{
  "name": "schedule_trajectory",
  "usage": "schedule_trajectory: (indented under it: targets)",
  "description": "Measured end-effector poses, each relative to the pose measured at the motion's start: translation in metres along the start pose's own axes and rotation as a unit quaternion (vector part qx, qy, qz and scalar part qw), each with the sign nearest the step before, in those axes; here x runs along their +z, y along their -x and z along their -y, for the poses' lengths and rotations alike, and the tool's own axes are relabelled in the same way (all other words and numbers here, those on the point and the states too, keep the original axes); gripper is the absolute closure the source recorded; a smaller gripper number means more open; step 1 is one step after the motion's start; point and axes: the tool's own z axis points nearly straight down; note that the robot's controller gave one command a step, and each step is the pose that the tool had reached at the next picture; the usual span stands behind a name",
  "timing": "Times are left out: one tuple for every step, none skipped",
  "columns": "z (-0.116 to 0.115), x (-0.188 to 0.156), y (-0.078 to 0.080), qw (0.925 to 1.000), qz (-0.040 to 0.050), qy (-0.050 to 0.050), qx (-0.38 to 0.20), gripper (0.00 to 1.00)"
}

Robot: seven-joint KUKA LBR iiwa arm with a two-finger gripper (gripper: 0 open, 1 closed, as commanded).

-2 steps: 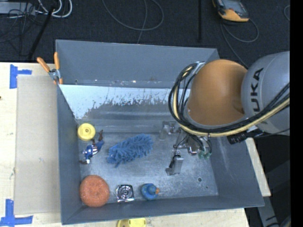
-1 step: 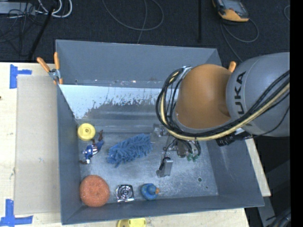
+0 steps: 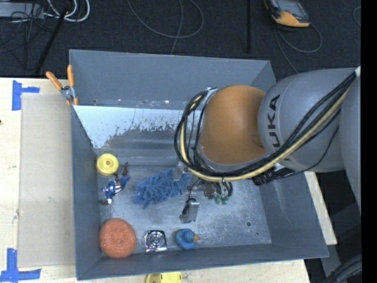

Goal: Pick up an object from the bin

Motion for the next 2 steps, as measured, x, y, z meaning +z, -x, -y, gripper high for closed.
schedule_trajectory:
  targets:
    - [-0.022, 0.044, 0.032, 0.9983, 0.0017, 0.001, 0.058, 0.0]
    - [-0.008, 0.051, 0.056, 1.0, 0.0005, 0.0, -0.009, 1.0]
